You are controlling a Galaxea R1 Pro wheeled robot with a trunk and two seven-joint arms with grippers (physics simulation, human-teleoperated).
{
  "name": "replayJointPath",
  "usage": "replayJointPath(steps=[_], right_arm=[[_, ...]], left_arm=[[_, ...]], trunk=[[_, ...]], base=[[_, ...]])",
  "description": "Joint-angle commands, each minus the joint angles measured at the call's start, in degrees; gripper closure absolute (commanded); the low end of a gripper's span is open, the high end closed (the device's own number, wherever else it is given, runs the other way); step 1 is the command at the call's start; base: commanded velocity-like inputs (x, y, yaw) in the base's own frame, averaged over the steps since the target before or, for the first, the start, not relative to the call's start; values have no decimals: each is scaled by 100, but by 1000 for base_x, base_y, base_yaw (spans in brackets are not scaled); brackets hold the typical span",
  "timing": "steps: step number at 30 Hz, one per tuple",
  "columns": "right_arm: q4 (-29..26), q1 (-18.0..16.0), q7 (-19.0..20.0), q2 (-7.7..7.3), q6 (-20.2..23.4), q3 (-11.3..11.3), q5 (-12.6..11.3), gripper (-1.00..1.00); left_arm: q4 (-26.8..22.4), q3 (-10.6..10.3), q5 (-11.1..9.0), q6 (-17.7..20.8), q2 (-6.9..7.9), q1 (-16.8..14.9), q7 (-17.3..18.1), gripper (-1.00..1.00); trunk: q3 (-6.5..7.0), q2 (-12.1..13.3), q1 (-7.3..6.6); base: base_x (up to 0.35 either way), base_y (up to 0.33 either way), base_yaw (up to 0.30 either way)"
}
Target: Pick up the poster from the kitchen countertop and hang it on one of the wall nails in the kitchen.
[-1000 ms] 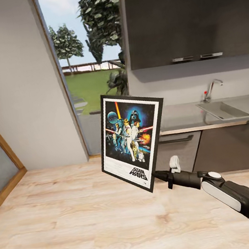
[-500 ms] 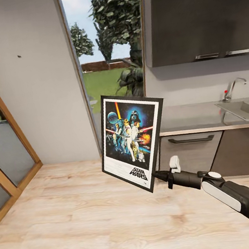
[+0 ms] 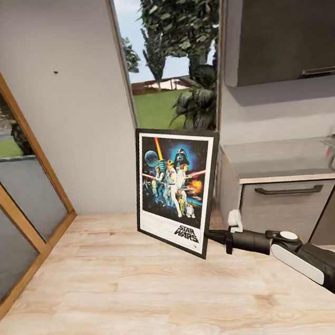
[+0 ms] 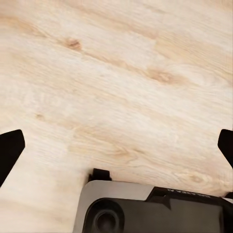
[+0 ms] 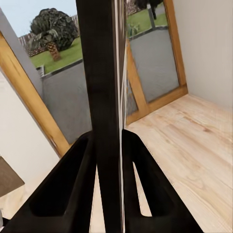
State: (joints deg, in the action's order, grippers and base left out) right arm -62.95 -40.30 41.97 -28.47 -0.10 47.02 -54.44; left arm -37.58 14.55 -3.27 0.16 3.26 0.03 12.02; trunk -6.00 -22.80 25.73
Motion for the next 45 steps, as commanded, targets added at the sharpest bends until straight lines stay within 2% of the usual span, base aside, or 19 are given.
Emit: replayJointPath(steps=[1,27,45], right_arm=[[2,-13,13,-4,6,27,-67,100],[2,-13,15,-1,1,27,-67,100],[8,-13,22,-9,17,18,-67,100]], left_arm=[[-4,12,-34,2,-1,0,35,-100],[-4,12,-34,1,-1,3,33,-100],[-4,12,-33,1,-1,-1,32,-100]], trunk=[[-11,-12,5],[-11,-12,5],[-11,-12,5]], base=[[115,293,280],[119,292,281],[166,300,17]])
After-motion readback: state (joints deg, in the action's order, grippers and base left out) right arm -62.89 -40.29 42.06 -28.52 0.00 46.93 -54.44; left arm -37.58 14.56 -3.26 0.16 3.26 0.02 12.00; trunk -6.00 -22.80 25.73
